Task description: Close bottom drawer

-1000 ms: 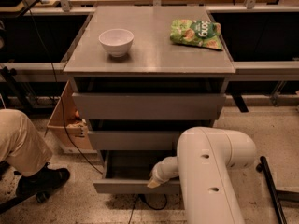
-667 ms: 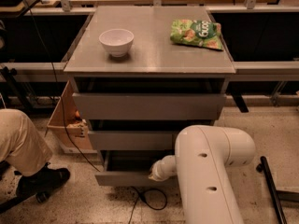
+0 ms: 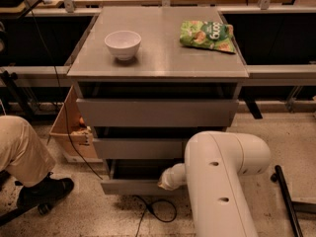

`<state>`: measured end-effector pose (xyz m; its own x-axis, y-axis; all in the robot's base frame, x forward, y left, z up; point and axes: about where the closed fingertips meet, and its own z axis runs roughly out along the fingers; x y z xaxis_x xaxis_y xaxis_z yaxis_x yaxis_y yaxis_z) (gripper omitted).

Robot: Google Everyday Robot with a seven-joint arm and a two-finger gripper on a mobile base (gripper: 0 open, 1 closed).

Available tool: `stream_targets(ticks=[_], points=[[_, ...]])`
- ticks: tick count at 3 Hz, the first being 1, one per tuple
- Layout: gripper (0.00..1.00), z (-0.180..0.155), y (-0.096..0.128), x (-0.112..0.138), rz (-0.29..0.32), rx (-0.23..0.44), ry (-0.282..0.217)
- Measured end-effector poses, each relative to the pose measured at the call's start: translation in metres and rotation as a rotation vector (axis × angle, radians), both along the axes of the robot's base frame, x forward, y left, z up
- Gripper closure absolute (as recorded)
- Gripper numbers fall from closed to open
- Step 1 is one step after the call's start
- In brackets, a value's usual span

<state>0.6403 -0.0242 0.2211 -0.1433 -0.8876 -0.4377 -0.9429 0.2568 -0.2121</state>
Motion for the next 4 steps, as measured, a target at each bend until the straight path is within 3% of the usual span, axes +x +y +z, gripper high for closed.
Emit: stream_targets(ticks=[2,3,4], points=[[1.0,0.012,-0.025,-0.033,-0.044,0.074,0.011],[1.0,0.004,-0.035,-0.051,-0.031,0.144,0.019],[1.0,-0.024,-0.044,-0.067,-0.049,0.316,0.036]])
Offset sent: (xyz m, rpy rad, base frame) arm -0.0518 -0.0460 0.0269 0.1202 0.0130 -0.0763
